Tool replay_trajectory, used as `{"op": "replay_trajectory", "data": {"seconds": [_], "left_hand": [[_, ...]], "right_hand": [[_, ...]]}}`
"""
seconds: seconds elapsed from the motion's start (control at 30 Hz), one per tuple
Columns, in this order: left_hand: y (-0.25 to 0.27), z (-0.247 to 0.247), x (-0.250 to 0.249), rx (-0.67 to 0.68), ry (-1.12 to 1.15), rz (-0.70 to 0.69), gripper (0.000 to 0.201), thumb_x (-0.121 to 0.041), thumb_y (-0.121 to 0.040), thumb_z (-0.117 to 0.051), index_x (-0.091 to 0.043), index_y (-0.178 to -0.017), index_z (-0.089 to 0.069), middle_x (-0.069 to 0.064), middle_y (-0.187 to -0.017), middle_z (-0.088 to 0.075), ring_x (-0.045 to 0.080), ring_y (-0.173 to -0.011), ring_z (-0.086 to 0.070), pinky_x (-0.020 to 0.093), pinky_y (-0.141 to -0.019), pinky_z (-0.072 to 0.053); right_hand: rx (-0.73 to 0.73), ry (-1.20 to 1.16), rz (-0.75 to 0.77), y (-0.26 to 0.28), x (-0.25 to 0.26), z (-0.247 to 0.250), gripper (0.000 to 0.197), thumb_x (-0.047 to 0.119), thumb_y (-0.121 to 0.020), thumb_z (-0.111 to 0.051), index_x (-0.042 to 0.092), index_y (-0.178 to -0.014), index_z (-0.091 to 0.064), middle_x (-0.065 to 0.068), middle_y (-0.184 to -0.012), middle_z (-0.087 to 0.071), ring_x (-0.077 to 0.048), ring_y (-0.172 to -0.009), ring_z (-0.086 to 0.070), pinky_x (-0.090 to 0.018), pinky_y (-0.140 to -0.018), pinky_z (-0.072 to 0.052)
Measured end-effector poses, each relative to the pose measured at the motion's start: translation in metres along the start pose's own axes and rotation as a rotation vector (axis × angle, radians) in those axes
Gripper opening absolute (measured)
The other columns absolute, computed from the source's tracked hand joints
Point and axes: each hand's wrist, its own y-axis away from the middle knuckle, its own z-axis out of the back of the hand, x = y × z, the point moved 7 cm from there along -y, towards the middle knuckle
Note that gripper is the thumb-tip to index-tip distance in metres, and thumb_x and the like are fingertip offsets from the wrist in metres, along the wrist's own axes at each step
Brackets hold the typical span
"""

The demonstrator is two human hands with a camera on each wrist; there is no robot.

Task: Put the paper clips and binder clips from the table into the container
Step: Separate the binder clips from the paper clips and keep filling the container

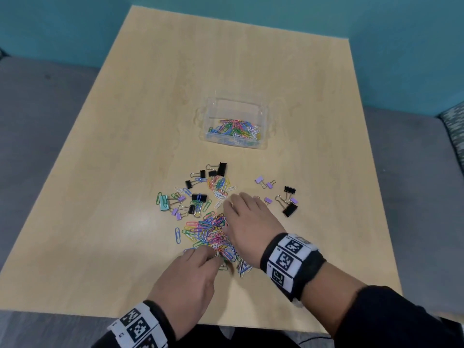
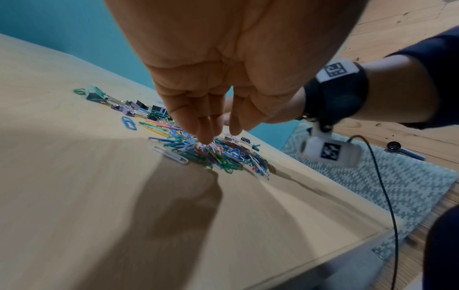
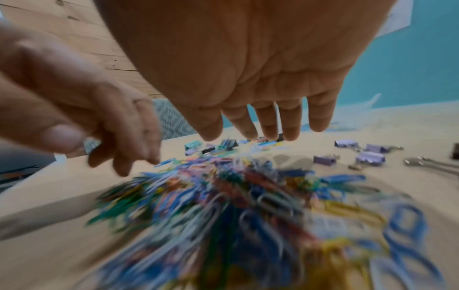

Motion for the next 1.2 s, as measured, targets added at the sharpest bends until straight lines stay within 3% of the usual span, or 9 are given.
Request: {"op": "replay_trajectory", "data": {"seconds": [0.1,0.23,0.4,0.5,0.67,0.77,0.97,1.1,1.2], "left_hand": [[0.002,-0.003,0.0,0.029,-0.009,0.005,0.036,-0.017,-0.079,-0.043,-0.02,-0.111,-0.058,-0.003,-0.107,-0.054,0.021,-0.085,-0.054,0.035,-0.071,-0.05],[0.004,-0.002,-0.001,0.031,-0.017,0.009,0.036,-0.018,-0.08,-0.042,-0.021,-0.111,-0.058,-0.003,-0.108,-0.054,0.02,-0.087,-0.054,0.034,-0.073,-0.049],[0.008,0.001,0.006,-0.012,0.011,0.036,0.036,-0.016,-0.077,-0.043,-0.021,-0.108,-0.06,-0.004,-0.106,-0.055,0.019,-0.085,-0.055,0.031,-0.074,-0.045],[0.012,-0.002,0.008,-0.006,0.003,0.048,0.037,-0.017,-0.075,-0.042,-0.022,-0.106,-0.061,-0.004,-0.104,-0.056,0.019,-0.084,-0.056,0.03,-0.072,-0.046],[0.012,-0.001,0.009,0.029,-0.021,0.053,0.035,-0.018,-0.076,-0.043,-0.024,-0.106,-0.061,-0.007,-0.106,-0.055,0.016,-0.084,-0.053,0.029,-0.071,-0.045],[0.012,0.003,0.01,0.014,-0.021,0.056,0.034,-0.019,-0.076,-0.042,-0.024,-0.103,-0.061,-0.006,-0.105,-0.055,0.016,-0.083,-0.053,0.029,-0.07,-0.046],[0.016,0.003,0.015,-0.006,-0.028,0.061,0.037,-0.018,-0.073,-0.042,-0.024,-0.103,-0.063,-0.007,-0.104,-0.057,0.016,-0.078,-0.054,0.029,-0.067,-0.046],[0.016,0.002,0.016,-0.009,-0.039,0.048,0.037,-0.017,-0.073,-0.043,-0.022,-0.103,-0.063,-0.005,-0.102,-0.058,0.017,-0.077,-0.054,0.03,-0.065,-0.049],[0.014,0.005,0.015,-0.019,-0.041,0.051,0.038,-0.017,-0.073,-0.041,-0.022,-0.103,-0.064,-0.005,-0.102,-0.058,0.017,-0.077,-0.054,0.03,-0.066,-0.048]], "right_hand": [[-0.002,-0.032,0.034,-0.034,-0.003,0.001,0.057,0.033,-0.091,-0.049,-0.001,-0.135,-0.037,-0.02,-0.138,-0.041,-0.038,-0.129,-0.034,-0.05,-0.104,-0.035],[0.069,0.017,0.05,-0.055,-0.002,-0.01,0.059,0.037,-0.091,-0.047,-0.001,-0.135,-0.037,-0.019,-0.138,-0.039,-0.038,-0.128,-0.033,-0.049,-0.101,-0.038],[0.06,0.031,0.045,-0.032,0.007,-0.009,0.043,0.033,-0.091,-0.05,0.003,-0.122,-0.047,-0.013,-0.117,-0.049,-0.031,-0.106,-0.044,-0.04,-0.079,-0.045],[0.067,0.043,0.015,-0.036,0.006,-0.006,0.048,0.023,-0.08,-0.06,0.005,-0.122,-0.046,-0.01,-0.118,-0.049,-0.029,-0.099,-0.046,-0.038,-0.073,-0.044],[0.116,0.079,0.098,-0.059,0.017,0.002,0.066,0.015,-0.081,-0.05,0.006,-0.142,-0.029,-0.009,-0.148,-0.029,-0.032,-0.122,-0.034,-0.044,-0.089,-0.038],[0.121,0.139,0.095,-0.06,0.016,0.0,0.066,0.016,-0.08,-0.051,0.007,-0.142,-0.03,-0.009,-0.147,-0.032,-0.032,-0.119,-0.035,-0.043,-0.087,-0.035],[0.076,0.103,0.066,-0.048,0.006,0.0,0.047,0.014,-0.072,-0.054,0.011,-0.119,-0.05,-0.005,-0.117,-0.055,-0.029,-0.096,-0.044,-0.041,-0.074,-0.037],[0.092,0.057,-0.005,-0.057,-0.006,0.007,0.062,0.013,-0.078,-0.049,0.009,-0.138,-0.035,-0.009,-0.147,-0.033,-0.033,-0.114,-0.039,-0.044,-0.085,-0.036],[0.106,0.072,0.004,-0.061,-0.008,0.006,0.058,0.015,-0.08,-0.048,0.01,-0.137,-0.036,-0.007,-0.15,-0.029,-0.031,-0.116,-0.037,-0.044,-0.087,-0.035]]}}
